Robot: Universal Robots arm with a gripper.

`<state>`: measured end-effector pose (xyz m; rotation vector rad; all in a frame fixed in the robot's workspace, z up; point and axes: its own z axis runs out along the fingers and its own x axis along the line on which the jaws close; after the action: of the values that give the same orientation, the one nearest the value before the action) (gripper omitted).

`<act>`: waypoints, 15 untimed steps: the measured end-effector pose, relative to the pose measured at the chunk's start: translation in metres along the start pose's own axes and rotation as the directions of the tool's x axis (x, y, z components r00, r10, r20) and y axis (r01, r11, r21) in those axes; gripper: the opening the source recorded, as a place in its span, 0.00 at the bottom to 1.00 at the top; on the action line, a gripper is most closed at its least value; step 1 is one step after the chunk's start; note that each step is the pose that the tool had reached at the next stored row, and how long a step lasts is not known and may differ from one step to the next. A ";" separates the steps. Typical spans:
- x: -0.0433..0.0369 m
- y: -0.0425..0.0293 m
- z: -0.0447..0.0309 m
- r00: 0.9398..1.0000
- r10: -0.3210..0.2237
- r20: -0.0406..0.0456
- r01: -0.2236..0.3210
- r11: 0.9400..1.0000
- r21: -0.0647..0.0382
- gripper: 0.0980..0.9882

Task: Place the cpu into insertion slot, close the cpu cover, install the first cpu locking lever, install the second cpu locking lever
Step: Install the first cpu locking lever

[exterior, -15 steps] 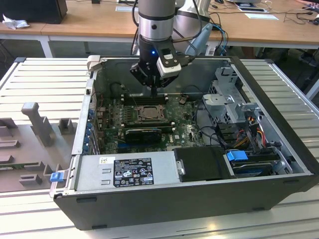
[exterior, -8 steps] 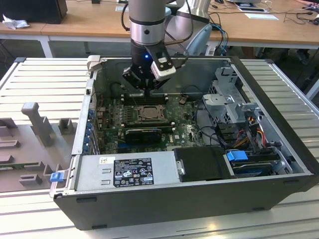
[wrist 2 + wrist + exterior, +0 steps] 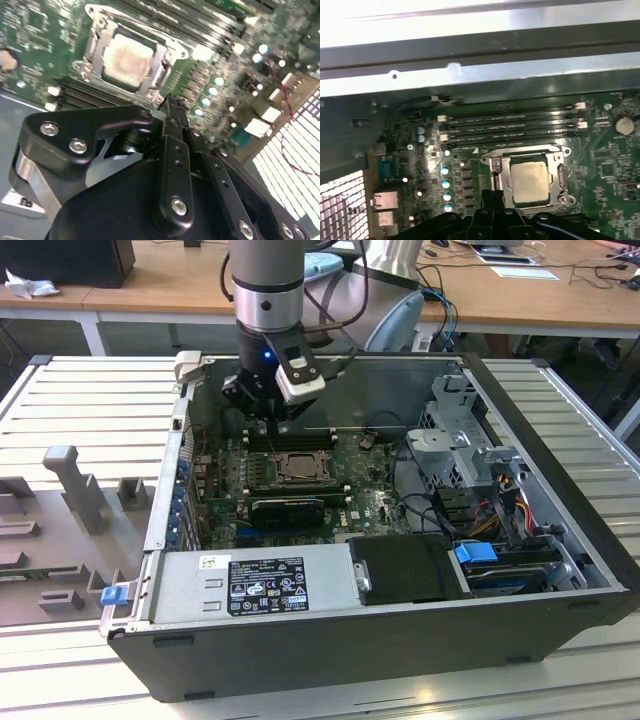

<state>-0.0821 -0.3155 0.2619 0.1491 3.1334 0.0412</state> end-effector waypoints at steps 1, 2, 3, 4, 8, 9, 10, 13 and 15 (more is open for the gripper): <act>0.0023 -0.0001 0.0001 1.000 -0.001 -0.001 0.001 1.000 -0.002 0.01; 0.0105 -0.0004 0.0002 1.000 -0.002 -0.001 0.002 1.000 -0.003 0.01; 0.0183 0.0000 0.0005 1.000 -0.002 -0.001 0.002 1.000 -0.003 0.01; 0.0241 0.0012 0.0008 1.000 -0.002 -0.001 0.002 1.000 -0.003 0.01; 0.0302 0.0159 0.0027 1.000 -0.003 -0.001 0.003 1.000 -0.003 0.01; 0.0306 0.0195 0.0032 1.000 -0.004 -0.001 0.004 1.000 -0.003 0.01; 0.0308 0.0224 0.0036 1.000 -0.004 -0.001 0.004 1.000 -0.003 0.01; 0.0262 0.0252 0.0041 1.000 -0.004 -0.001 0.004 1.000 -0.003 0.01; 0.0164 0.0268 0.0045 1.000 -0.004 -0.001 0.004 1.000 -0.003 0.01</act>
<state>-0.0958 -0.2872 0.2581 0.1425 3.1349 0.0456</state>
